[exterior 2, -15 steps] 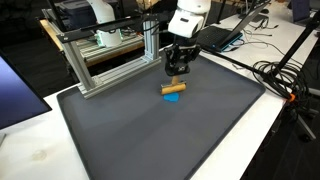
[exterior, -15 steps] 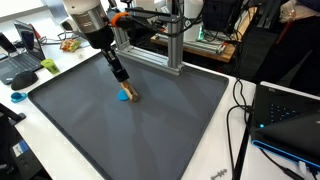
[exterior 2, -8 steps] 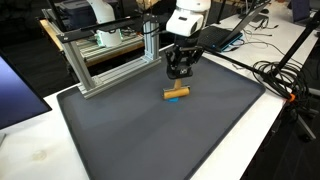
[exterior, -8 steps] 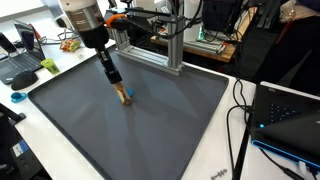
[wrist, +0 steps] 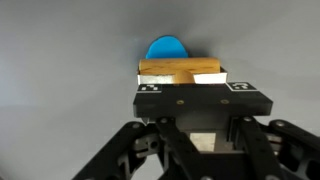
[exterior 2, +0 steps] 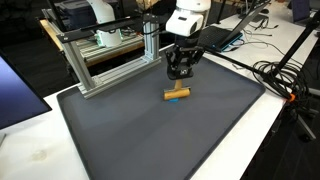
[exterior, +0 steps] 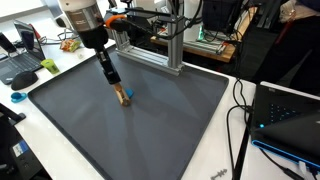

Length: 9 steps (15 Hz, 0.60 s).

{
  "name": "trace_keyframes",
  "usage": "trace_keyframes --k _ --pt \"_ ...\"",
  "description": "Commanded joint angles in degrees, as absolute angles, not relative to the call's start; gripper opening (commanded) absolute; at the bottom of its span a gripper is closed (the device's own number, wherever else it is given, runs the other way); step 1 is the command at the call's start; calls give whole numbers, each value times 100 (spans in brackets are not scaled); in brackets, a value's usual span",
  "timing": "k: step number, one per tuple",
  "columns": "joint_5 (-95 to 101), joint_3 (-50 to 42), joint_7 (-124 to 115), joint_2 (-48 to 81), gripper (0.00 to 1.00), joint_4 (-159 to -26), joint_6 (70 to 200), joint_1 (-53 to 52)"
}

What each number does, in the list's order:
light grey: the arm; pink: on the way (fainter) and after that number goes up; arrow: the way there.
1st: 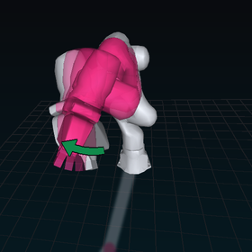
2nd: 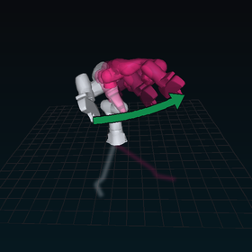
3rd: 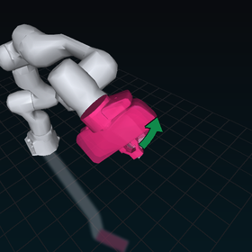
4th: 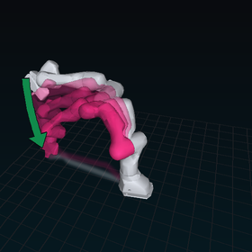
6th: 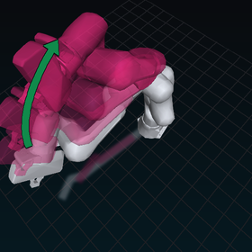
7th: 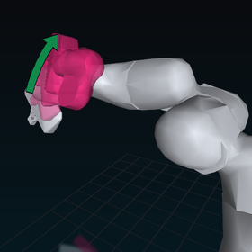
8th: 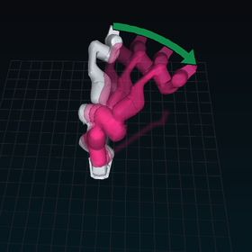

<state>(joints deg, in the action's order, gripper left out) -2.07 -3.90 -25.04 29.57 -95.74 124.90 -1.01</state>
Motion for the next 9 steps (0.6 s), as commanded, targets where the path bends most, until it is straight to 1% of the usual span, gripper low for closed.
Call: trace_keyframes --k 1,6,9 --pt "-215 -464 -2633 3231 22 -9573 12866 -180" --pt "-87 -529 -2730 3255 22 -9620 13045 -252" --pt "-63 -522 -2653 3225 22 -9643 12922 -278"
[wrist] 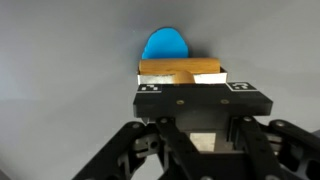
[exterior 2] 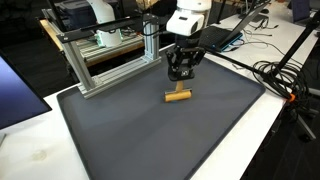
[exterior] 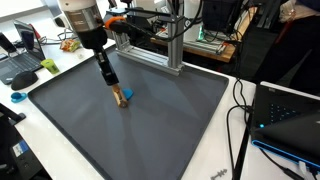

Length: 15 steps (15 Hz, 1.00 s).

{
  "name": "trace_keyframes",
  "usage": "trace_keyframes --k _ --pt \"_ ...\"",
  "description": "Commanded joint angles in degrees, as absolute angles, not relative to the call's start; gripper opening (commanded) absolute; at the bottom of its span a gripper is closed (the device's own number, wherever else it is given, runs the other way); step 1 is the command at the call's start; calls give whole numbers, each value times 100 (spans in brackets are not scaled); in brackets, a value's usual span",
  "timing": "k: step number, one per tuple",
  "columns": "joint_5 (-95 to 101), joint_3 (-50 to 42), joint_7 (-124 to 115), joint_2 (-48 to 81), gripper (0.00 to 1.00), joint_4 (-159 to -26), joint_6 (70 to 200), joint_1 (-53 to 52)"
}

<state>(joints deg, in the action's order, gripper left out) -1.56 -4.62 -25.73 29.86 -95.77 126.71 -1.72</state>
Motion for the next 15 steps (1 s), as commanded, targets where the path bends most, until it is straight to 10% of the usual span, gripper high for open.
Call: trace_keyframes --k 1,15 --pt "-16 -528 -2635 3207 22 -9664 12901 -298" --pt "-276 -263 -1387 3039 22 -9804 12119 -35"
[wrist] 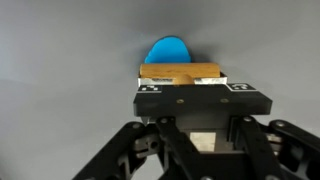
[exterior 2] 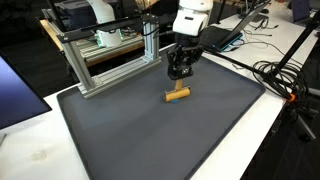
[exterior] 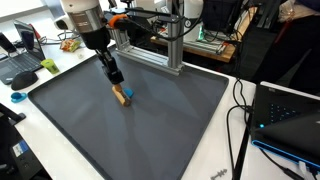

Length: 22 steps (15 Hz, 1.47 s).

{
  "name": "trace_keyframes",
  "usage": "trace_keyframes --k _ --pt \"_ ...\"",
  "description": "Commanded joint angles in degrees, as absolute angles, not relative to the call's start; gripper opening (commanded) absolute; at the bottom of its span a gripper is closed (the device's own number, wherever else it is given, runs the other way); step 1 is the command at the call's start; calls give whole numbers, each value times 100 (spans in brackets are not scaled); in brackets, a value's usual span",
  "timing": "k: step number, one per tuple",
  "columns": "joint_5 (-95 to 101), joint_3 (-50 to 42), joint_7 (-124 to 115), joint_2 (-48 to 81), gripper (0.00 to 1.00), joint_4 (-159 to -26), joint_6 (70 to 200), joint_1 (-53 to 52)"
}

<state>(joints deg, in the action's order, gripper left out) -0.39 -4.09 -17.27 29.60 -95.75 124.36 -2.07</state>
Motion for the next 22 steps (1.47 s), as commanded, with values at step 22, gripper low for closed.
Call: trace_keyframes --k 22 --pt "-278 -358 -815 2441 22 -9957 11500 195"
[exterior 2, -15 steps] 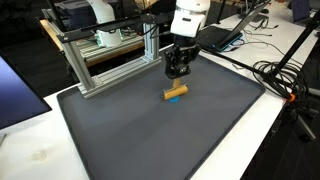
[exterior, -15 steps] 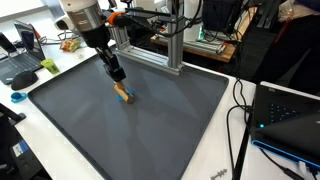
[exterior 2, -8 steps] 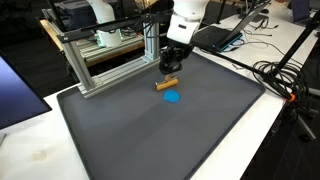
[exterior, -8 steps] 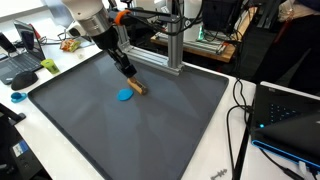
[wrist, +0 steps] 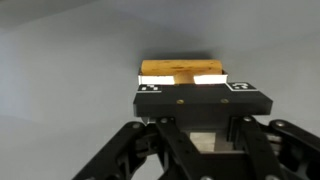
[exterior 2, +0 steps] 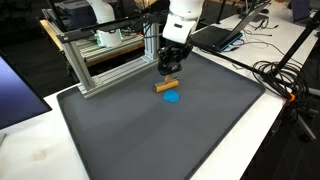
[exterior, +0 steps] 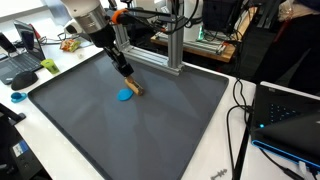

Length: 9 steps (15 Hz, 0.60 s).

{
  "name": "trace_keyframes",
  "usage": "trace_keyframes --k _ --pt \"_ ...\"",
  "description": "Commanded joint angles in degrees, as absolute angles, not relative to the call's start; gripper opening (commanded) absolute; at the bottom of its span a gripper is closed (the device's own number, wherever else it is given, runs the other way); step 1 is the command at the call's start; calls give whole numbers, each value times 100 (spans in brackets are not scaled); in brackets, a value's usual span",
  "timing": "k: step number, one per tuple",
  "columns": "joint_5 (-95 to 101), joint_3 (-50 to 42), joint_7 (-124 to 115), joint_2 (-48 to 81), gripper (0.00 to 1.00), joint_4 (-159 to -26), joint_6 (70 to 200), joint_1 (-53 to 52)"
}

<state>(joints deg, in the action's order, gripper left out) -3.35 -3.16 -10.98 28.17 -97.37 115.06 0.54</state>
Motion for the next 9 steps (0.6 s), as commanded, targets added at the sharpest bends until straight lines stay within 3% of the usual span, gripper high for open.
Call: trace_keyframes --k 1,9 --pt "-269 -368 -665 2345 22 -9933 11415 246" --pt "-267 -419 154 1151 22 -10651 11668 487"
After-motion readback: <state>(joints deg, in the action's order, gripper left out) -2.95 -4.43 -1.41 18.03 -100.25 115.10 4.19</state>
